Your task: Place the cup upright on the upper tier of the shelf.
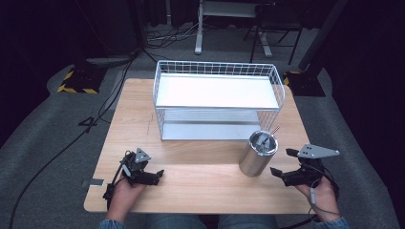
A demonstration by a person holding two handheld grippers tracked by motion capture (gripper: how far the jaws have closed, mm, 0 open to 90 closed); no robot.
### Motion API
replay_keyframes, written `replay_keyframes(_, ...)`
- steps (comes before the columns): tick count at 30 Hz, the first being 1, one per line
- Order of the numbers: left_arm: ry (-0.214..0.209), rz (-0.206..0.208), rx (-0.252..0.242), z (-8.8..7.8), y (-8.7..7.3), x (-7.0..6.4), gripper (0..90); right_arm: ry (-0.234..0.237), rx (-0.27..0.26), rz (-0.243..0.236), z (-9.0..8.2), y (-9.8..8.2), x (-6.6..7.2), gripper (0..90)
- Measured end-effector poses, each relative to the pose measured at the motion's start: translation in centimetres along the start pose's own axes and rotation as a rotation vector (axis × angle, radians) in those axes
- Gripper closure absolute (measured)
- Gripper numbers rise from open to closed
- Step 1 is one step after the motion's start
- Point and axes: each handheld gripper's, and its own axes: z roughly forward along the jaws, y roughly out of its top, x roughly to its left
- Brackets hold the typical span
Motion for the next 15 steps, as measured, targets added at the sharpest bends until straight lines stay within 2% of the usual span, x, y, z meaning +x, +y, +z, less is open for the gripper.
replay_keyframes(6,0.0,0.0,0.0,0.0,0.0,0.0,2.8,0.024,-0.013,-0.028,1.2,1.3,0.5,0.2)
replay_keyframes(15,-0.002,-0.002,0.0,0.0,0.0,0.0,2.8,0.053,-0.019,-0.037,2.5,2.4,0.9,0.0)
